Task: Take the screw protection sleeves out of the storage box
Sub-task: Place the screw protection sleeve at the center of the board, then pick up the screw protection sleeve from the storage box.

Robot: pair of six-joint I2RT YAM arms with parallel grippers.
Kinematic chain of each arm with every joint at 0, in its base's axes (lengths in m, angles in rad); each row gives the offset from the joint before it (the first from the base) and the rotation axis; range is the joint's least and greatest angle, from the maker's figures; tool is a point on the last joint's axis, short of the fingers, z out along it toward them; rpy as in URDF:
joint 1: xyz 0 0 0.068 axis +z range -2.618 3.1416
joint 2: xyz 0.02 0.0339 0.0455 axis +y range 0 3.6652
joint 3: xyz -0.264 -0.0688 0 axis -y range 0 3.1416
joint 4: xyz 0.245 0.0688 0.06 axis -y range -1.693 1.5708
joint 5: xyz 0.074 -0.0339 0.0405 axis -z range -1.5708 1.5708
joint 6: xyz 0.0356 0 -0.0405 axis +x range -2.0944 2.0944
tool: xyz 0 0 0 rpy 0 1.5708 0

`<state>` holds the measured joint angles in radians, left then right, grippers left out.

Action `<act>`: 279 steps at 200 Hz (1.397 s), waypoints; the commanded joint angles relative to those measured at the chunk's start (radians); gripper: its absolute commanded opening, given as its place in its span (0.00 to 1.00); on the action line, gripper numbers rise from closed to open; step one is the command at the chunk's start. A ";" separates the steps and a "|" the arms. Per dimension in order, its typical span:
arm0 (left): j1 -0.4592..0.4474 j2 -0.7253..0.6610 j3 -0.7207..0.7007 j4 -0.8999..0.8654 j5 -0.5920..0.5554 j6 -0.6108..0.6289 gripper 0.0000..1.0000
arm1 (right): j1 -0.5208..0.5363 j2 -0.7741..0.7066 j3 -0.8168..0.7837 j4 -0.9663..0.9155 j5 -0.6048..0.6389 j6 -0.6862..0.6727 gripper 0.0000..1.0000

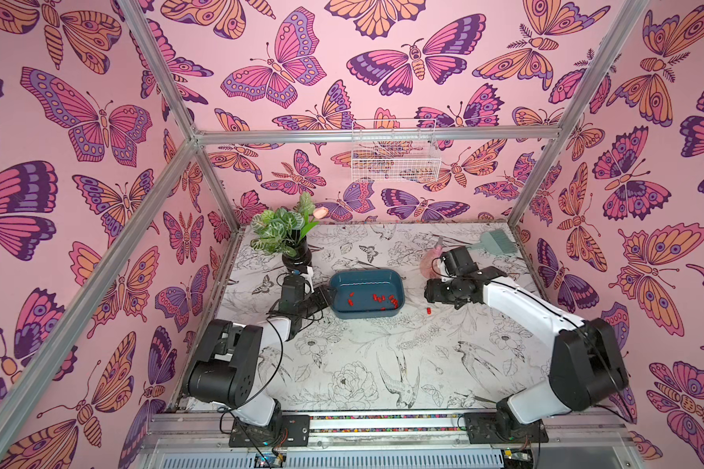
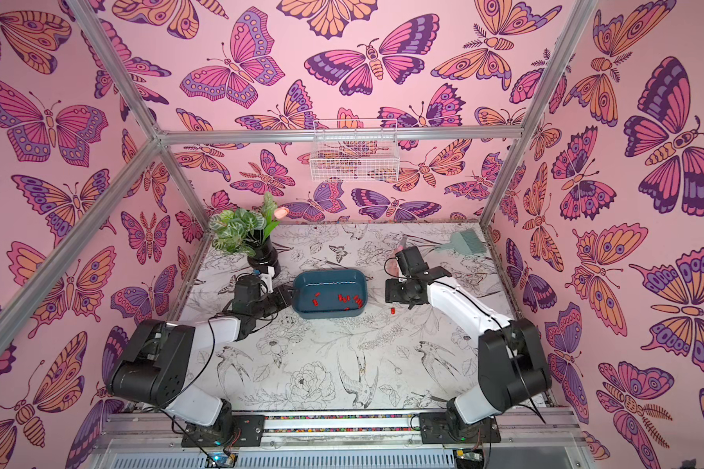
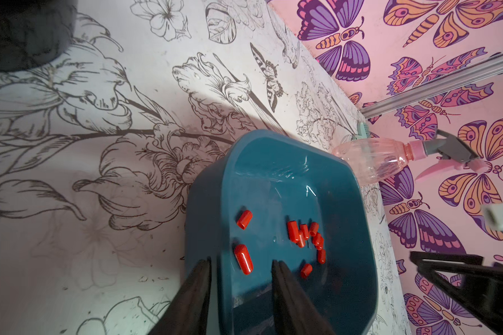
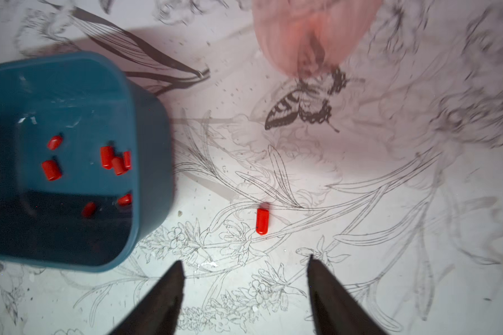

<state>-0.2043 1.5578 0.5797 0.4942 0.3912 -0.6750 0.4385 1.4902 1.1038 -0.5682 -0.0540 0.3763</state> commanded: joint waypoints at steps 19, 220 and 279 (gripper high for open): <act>0.003 -0.038 -0.008 -0.033 -0.046 -0.036 0.38 | 0.040 -0.025 0.154 -0.134 0.009 0.016 0.91; -0.009 0.006 0.025 -0.075 0.126 -0.097 0.37 | 0.397 0.696 0.831 -0.169 -0.006 0.138 0.49; -0.007 0.022 0.035 -0.080 0.140 -0.092 0.37 | 0.390 0.832 0.899 -0.173 -0.031 0.142 0.42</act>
<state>-0.2100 1.5665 0.5999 0.4324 0.5030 -0.7887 0.8375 2.2810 1.9545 -0.7269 -0.0669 0.5056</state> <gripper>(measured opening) 0.374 0.421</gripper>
